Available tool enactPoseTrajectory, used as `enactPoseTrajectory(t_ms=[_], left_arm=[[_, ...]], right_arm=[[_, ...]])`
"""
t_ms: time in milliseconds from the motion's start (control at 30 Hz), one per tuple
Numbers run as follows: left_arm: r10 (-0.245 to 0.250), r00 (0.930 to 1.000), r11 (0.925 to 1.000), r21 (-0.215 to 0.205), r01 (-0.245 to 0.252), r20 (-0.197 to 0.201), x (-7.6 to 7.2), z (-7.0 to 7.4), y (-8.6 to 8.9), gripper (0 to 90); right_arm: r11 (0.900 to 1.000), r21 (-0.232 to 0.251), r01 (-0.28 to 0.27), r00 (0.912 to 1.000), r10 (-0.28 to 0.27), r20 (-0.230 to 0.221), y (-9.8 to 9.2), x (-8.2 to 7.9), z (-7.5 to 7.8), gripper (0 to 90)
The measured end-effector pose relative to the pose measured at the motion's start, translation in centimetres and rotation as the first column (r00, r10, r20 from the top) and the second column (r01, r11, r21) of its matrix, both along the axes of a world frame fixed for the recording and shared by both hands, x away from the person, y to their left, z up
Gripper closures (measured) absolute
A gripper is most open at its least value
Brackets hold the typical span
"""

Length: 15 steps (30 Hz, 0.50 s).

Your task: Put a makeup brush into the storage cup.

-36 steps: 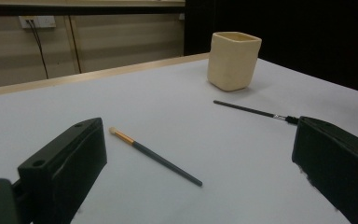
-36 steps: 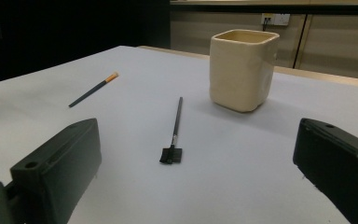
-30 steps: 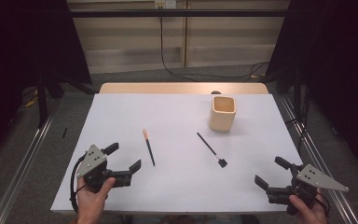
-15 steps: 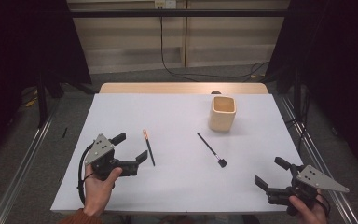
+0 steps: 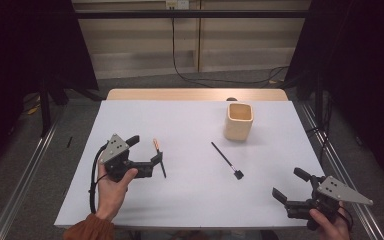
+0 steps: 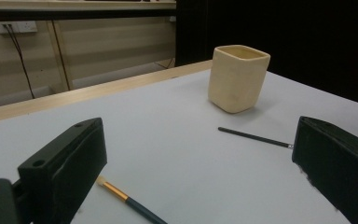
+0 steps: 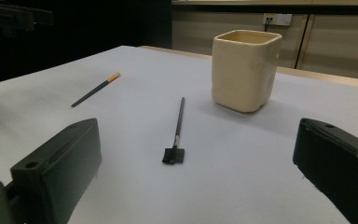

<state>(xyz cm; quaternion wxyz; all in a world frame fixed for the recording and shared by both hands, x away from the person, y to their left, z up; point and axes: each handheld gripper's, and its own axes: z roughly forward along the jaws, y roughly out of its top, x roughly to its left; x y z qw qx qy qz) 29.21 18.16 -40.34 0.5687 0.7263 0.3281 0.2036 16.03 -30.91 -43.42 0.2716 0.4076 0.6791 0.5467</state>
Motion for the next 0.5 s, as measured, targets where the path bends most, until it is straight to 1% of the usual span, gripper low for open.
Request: enactPoseTrajectory(t_ms=[67, 100, 200, 233, 267, 300, 333, 367, 400, 433, 467, 500], left_arm=[[0.007, 1.0000, 0.9999, 0.015, -0.007, -0.002, 0.7, 0.1, -0.1, 2.8], [0.007, 1.0000, 0.9999, 0.015, -0.007, -0.002, 0.7, 0.1, -0.1, 2.8], [0.008, 0.9999, 0.9994, 0.033, -0.008, -0.010, 1.7, 0.3, -0.2, 2.8], [0.020, 0.9997, 0.9977, 0.065, -0.019, -0.014, 2.3, 0.3, -0.5, 2.8], [0.020, 0.9997, 0.9964, 0.083, -0.018, -0.017, 2.6, 0.3, -0.7, 2.8], [0.020, 0.9997, 0.9964, 0.083, -0.018, -0.017, 2.6, 0.3, -0.7, 2.8], [0.007, 0.9997, 0.9951, 0.099, -0.004, -0.022, 3.2, 0.3, -0.9, 2.9], [0.007, 0.9997, 0.9951, 0.099, -0.004, -0.022, 3.2, 0.3, -0.9, 3.2], [0.014, 0.9997, 0.9951, 0.098, -0.012, -0.021, 3.5, 0.4, -0.9, 3.0], [0.021, 0.9995, 0.9962, 0.084, -0.020, -0.022, 3.8, 0.4, -0.9, 3.0], [0.030, 0.9992, 0.9961, 0.083, -0.028, -0.024, 4.3, 0.5, -0.8, 3.0], [0.030, 0.9992, 0.9961, 0.083, -0.028, -0.024, 4.3, 0.5, -0.8, 3.0]], right_arm=[[1.000, 0.000, -0.003, 1.0000, 0.003, -0.002, 0.0, 0.0, 0.0, 0.2], [1.000, 0.000, -0.003, 1.0000, 0.003, -0.002, 0.0, 0.0, 0.0, 0.2], [1.000, 0.001, -0.002, 1.0000, 0.002, -0.001, 0.0, 0.0, 0.0, 0.3], [1.000, 0.001, -0.004, 1.0000, 0.004, -0.002, 0.0, 0.0, 0.0, 0.2], [1.000, 0.000, -0.005, 1.0000, 0.005, -0.003, 0.0, 0.0, 0.0, 0.0], [1.000, 0.001, -0.004, 1.0000, 0.004, -0.002, 0.0, 0.0, 0.0, 0.0], [1.000, 0.003, -0.007, 1.0000, 0.007, -0.003, 0.0, 0.0, 0.0, 0.0], [1.000, 0.003, -0.006, 1.0000, 0.006, -0.005, 0.0, 0.0, 0.0, 0.0], [1.000, 0.004, -0.004, 1.0000, 0.004, -0.004, 0.0, 0.0, 0.0, 0.0], [1.000, 0.005, -0.004, 1.0000, 0.004, -0.004, -0.1, 0.0, 0.0, 0.0], [1.000, 0.005, -0.004, 1.0000, 0.004, -0.004, -0.1, 0.0, 0.0, 0.0], [1.000, 0.005, -0.004, 1.0000, 0.004, -0.004, -0.1, 0.0, 0.0, 0.0]])
